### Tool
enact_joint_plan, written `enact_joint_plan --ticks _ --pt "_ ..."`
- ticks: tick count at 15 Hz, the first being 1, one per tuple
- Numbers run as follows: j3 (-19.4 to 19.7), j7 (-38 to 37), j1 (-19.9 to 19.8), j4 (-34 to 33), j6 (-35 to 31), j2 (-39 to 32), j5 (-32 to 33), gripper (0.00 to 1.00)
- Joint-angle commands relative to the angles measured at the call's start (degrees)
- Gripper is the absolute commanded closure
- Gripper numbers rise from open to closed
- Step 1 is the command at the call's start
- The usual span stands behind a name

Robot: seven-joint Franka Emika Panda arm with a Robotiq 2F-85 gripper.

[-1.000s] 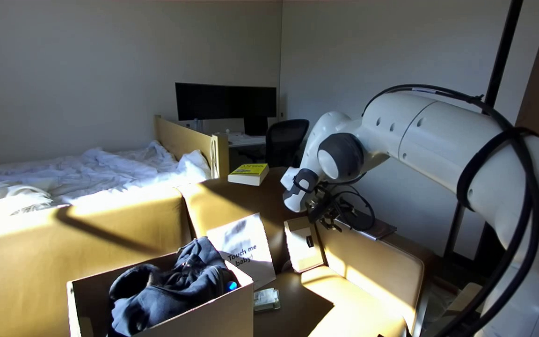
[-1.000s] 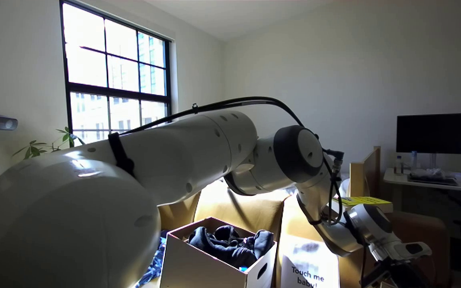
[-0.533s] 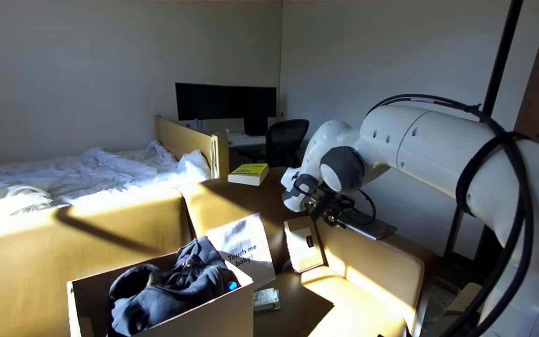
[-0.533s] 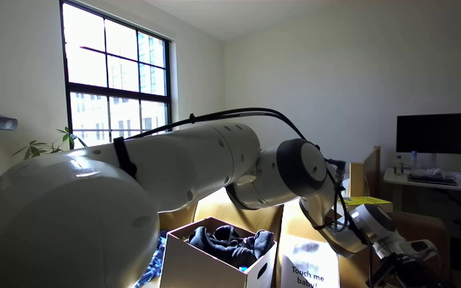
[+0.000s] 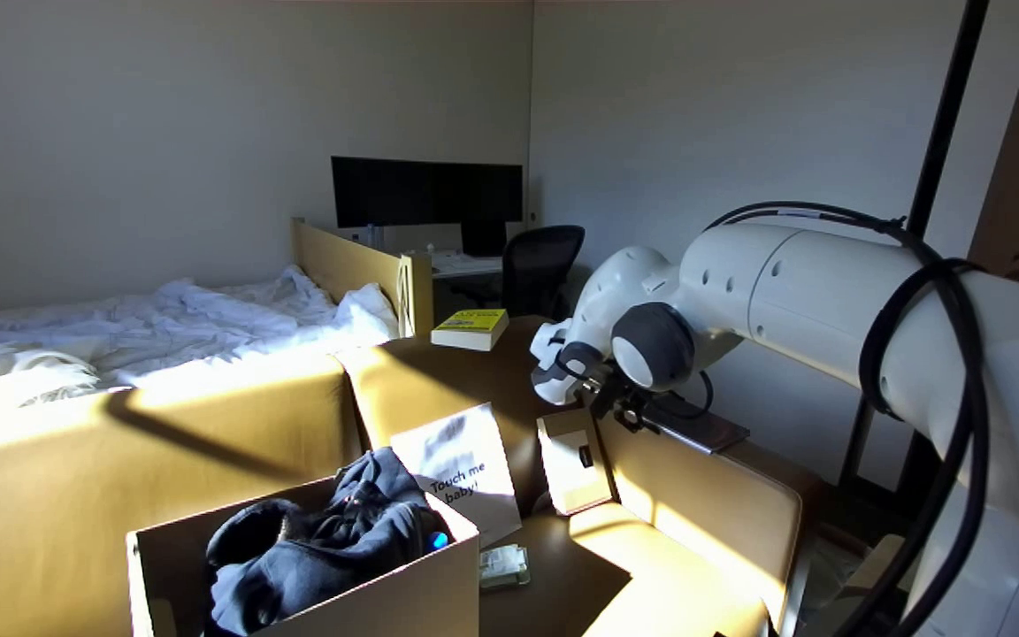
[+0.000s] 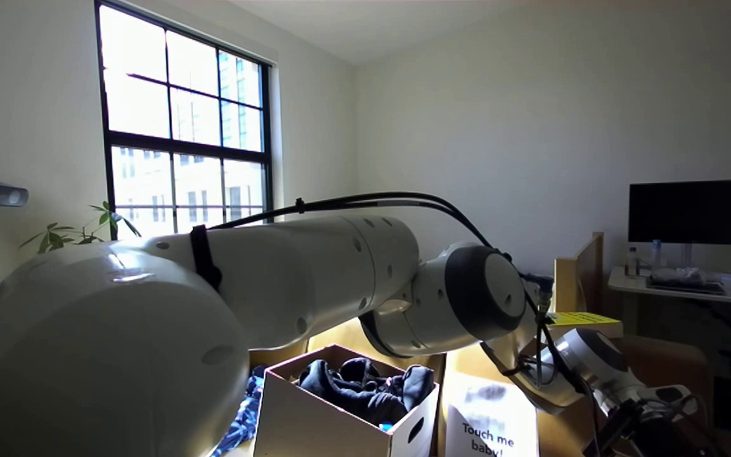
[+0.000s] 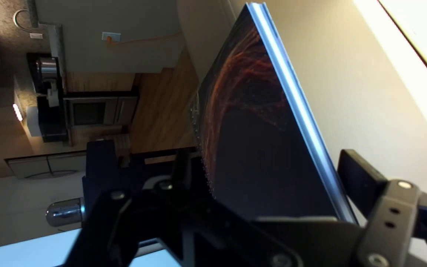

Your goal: Pick up the book and put it in the box

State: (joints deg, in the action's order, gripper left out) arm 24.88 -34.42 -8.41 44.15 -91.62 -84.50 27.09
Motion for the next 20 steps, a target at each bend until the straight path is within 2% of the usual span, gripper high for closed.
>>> enact_joint_plan --ticks 1,2,4,7,13,16,18,20 --pt "-0.4 2.0 -1.0 -1.7 1.2 0.0 1.3 0.00" --pt "-0.4 2.0 -1.0 -1.7 1.2 0.0 1.6 0.25" --pt "-0.4 2.2 -0.9 -1.7 1.3 0.0 2.0 0.32" --pt "-0.4 4.0 -0.8 -1.4 2.8 0.0 2.2 0.53" --pt "-1.0 12.3 -0.8 -1.2 8.3 0.0 2.7 0.92" --pt "-1.0 14.0 -1.0 -1.5 9.4 0.0 3.2 0.99" --pt "-1.0 14.8 -1.0 -1.6 9.9 0.0 3.5 1.00" --pt "-1.0 15.4 -1.1 -1.8 10.1 0.0 3.9 0.97"
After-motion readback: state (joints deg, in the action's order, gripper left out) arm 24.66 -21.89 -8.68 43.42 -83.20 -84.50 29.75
